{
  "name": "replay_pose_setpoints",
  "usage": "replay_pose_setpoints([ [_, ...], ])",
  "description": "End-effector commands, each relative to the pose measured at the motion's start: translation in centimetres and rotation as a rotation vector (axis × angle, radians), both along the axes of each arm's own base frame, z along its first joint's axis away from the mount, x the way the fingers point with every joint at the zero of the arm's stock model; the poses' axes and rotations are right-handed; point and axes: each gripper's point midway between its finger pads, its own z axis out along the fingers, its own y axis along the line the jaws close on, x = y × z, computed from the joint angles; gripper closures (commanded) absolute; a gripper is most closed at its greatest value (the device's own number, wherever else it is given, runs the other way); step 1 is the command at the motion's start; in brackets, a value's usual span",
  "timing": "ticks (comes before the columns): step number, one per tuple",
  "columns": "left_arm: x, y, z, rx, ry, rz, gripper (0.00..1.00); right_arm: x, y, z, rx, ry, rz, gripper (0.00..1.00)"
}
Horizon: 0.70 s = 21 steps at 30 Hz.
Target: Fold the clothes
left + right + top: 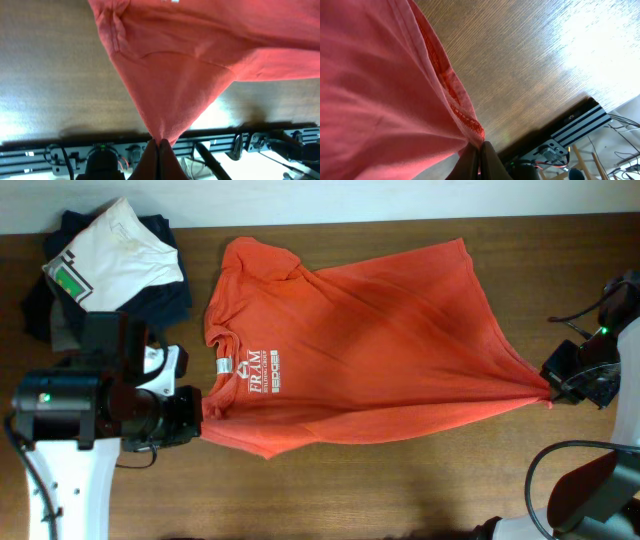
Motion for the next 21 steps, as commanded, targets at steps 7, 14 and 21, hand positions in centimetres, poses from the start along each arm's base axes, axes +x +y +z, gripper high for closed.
replay_pose_setpoints([
  [7,2.8,1.7,-0.7,0.075,-0.086,0.124,1.0,-0.7,0.2,0.6,-0.058,-0.022,0.035,0.96],
  [14,10.5,1.5,-6.4,0.067,-0.112,0.151,1.0,3.9,0.5,0.5,-0.181,-0.151,0.137,0.96],
  [21,16.0,2.2,-9.4,0.112,-0.166,0.167,1.0,6.7,0.5,-3.9,-0.167,-0.253,0.135,0.96],
])
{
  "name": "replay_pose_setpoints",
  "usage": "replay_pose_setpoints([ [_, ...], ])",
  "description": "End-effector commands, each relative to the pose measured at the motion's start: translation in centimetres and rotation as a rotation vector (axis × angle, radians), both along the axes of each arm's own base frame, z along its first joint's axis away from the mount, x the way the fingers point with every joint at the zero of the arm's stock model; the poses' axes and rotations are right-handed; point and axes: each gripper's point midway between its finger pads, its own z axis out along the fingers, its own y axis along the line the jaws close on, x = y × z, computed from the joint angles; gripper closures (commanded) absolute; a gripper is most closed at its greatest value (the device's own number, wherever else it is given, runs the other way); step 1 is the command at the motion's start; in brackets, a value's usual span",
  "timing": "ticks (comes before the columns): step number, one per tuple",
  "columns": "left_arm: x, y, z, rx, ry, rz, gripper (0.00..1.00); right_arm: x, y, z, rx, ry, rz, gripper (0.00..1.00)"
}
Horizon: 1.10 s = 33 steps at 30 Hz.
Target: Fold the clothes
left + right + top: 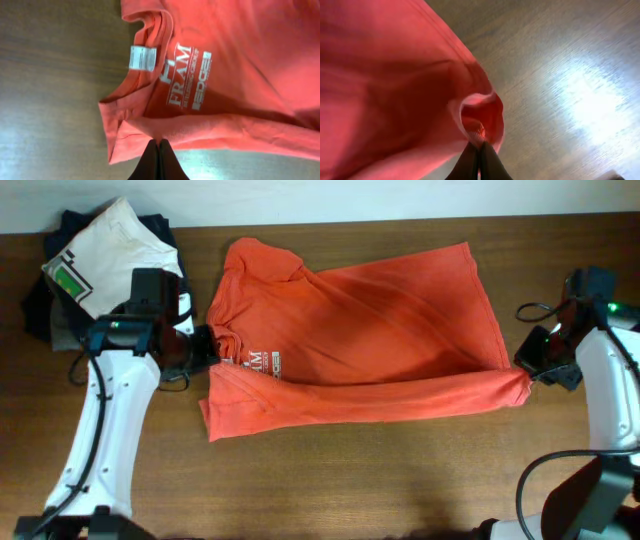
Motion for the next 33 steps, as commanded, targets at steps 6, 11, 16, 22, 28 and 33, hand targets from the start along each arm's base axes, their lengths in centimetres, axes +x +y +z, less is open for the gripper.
replay_pose_setpoints([
  [6,5.7,1.9,-2.7,0.099,-0.094,0.054,1.0,3.0,-0.8,-1.5,-0.022,-0.082,0.01,0.96],
  [11,7.2,2.5,-2.1,0.131,-0.142,0.067,0.06,2.7,-1.2,-0.5,-0.014,-0.046,0.017,0.0],
  [16,2.7,-1.2,0.8,-0.016,-0.053,-0.023,0.4,1.5,3.4,3.6,0.204,-0.021,0.144,0.01],
  [22,-3.3,-3.0,-11.4,-0.003,0.376,-0.081,0.81,-0.4,7.7,-4.8,0.257,0.082,0.236,0.0],
  [28,-4.0,-2.4,-16.6,0.009,0.522,-0.057,0.92,-1.2,7.7,-10.6,0.24,0.043,0.214,0.59],
  [33,-5.3,-0.3,-18.0,0.122,0.575,0.063,0.99,-3.1,5.4,-12.7,0.103,0.106,0.162,0.84],
])
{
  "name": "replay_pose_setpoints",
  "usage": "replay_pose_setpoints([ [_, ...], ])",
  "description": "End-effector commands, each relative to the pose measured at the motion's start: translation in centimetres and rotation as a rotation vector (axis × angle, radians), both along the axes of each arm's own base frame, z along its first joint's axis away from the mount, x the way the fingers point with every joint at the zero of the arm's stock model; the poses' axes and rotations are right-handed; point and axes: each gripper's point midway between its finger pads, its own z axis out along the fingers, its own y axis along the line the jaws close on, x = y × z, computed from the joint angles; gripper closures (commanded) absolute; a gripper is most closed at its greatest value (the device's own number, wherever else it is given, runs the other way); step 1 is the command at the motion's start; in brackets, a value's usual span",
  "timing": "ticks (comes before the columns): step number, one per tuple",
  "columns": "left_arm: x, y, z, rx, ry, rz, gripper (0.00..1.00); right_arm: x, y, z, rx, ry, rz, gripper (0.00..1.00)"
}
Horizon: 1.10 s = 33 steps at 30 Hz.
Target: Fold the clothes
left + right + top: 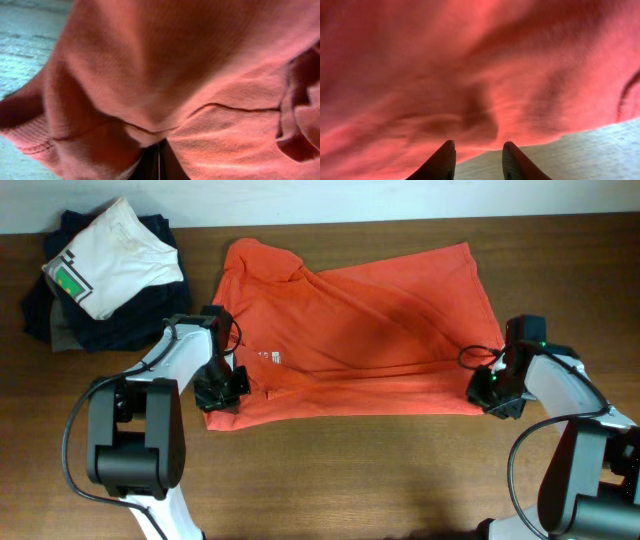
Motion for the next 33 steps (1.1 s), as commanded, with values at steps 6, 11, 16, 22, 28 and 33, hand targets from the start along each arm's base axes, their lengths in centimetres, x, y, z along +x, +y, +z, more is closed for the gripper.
replay_pose_setpoints([
  [6,-3.7,4.9,-1.0,0.12,0.146,0.184,0.99,-1.3,-1.5,-0.7,-0.096,0.042,-0.022,0.96],
  [11,-5.5,5.3,-0.2,0.127,0.225,0.194,0.99,-2.9,-1.6,-1.0,-0.108,0.108,-0.073,0.96],
  [16,-6.1,6.0,0.4,0.174,0.242,0.204,0.99,-6.0,-3.3,-0.5,-0.226,0.232,-0.196,0.96],
  [22,-4.3,7.5,9.5,0.253,-0.109,0.276,0.99,-5.2,-2.9,2.3,-0.102,0.132,-0.21,0.96],
  [28,-3.0,0.7,4.8,0.028,-0.162,0.084,0.99,-1.1,0.6,1.5,0.097,-0.026,-0.058,0.8],
  [33,-3.2,0.8,-0.5,0.044,-0.069,0.083,0.99,-1.9,1.2,-2.9,0.105,0.113,-0.065,0.96],
])
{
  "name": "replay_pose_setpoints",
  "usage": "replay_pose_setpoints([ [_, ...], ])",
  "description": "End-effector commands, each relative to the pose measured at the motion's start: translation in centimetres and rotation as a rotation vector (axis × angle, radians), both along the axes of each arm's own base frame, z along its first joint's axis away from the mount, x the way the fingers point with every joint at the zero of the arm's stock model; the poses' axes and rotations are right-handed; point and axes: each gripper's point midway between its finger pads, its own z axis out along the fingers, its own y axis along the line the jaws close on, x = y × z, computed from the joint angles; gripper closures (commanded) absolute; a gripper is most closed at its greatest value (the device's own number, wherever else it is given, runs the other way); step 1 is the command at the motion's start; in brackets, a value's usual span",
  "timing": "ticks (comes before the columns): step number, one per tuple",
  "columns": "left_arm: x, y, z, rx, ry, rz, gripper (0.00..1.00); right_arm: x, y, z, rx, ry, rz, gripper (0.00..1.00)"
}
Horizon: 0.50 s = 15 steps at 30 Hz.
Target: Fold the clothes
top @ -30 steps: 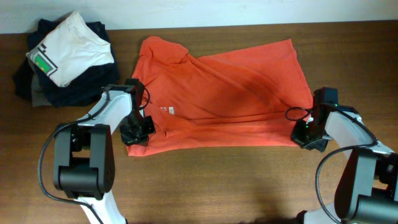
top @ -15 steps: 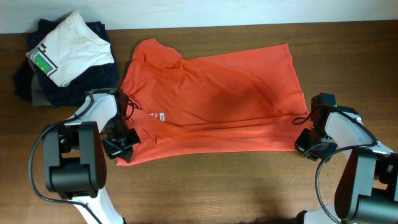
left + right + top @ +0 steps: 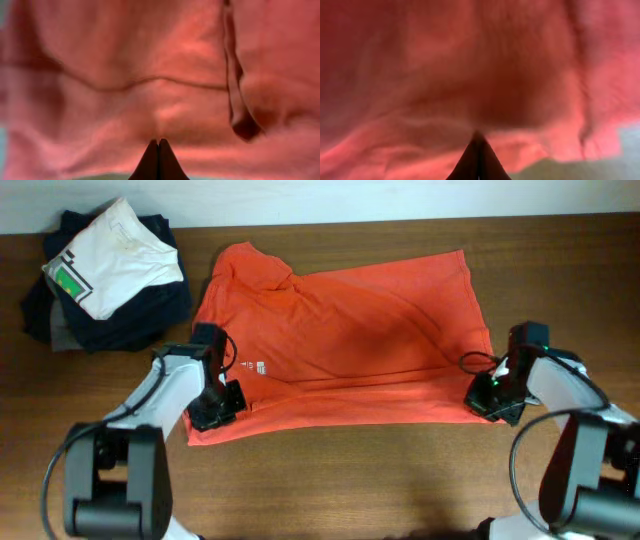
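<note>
An orange T-shirt (image 3: 350, 330) lies spread across the table, its near part doubled over into a long strip along the front edge. My left gripper (image 3: 213, 405) sits on the strip's lower-left corner. In the left wrist view the left gripper (image 3: 159, 142) is shut, tips pinched into orange fabric (image 3: 150, 75). My right gripper (image 3: 490, 398) is at the strip's lower-right corner. In the right wrist view the right gripper (image 3: 478, 134) is also shut, with the cloth (image 3: 445, 65) puckered at its tips. The white print and neck label (image 3: 252, 367) show near the left arm.
A pile of other clothes (image 3: 105, 270), white on dark navy, sits at the back left corner. The brown wooden table (image 3: 350, 480) runs bare along the front below the shirt. Both arms reach in from the near side.
The right gripper was open over the shirt's lower-right edge and is now shut on it. The left gripper sits slightly lower and the shirt's left side has shifted left and lies flatter.
At first both grippers held the shirt's near edge stretched wide, left at the front left, right at the far right. Then that edge lay folded back over the shirt. Later the right gripper stood open on the fold. Now both pinch the folded strip's ends.
</note>
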Motion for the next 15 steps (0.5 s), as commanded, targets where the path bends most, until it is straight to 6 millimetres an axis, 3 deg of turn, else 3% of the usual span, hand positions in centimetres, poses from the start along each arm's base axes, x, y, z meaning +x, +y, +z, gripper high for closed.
replay_pose_setpoints([
  [1,-1.0,0.2,-2.4,-0.002,0.085,-0.005,0.99,-1.5,-0.1,-2.2,-0.018,0.1,-0.006,0.96],
  [4,-4.1,2.1,-4.3,0.065,0.205,0.054,0.99,-3.2,-1.5,-3.0,-0.103,0.195,-0.054,0.96],
  [6,-6.7,3.4,-4.1,0.074,0.302,0.124,0.99,-4.9,-2.0,-2.7,-0.143,0.273,-0.111,0.96],
  [8,-7.2,3.7,-2.7,0.084,0.303,0.127,0.99,-5.4,-1.9,-2.1,-0.142,0.288,-0.115,0.96],
  [10,-6.9,3.7,1.0,0.074,0.201,0.123,0.99,-6.2,-2.9,-0.1,-0.207,0.288,-0.11,0.96],
  [11,-6.5,3.7,2.5,0.065,0.136,0.114,0.96,-6.1,-2.9,0.8,-0.213,0.271,-0.106,0.96],
  [13,-5.9,3.5,3.6,0.05,0.073,0.116,0.84,-6.0,-3.0,2.6,-0.213,0.265,-0.103,0.95],
  [14,-5.7,2.7,4.0,0.002,0.055,0.121,0.83,-5.7,-3.0,3.5,-0.213,0.263,-0.1,0.88],
  [15,-5.6,1.9,4.1,-0.044,0.053,0.105,0.83,-5.2,-3.0,4.1,-0.208,0.253,-0.082,0.32],
])
